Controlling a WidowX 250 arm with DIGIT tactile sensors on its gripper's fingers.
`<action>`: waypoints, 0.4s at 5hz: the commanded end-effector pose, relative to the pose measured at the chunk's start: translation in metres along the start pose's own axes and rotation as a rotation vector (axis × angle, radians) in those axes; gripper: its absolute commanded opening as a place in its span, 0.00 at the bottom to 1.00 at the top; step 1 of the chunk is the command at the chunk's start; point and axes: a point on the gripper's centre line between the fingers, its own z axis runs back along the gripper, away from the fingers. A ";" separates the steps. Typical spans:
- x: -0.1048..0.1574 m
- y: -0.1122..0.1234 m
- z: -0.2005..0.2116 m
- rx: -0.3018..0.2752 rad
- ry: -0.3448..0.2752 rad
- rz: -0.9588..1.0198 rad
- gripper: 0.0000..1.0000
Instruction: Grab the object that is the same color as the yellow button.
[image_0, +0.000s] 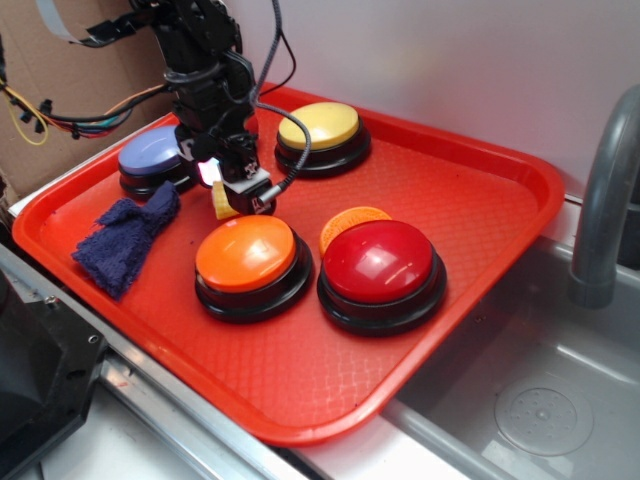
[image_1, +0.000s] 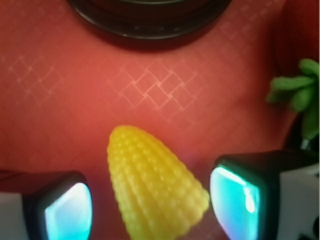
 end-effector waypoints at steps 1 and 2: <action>0.007 0.005 0.004 -0.002 -0.013 0.058 0.01; 0.007 0.006 0.005 -0.002 -0.010 0.073 0.00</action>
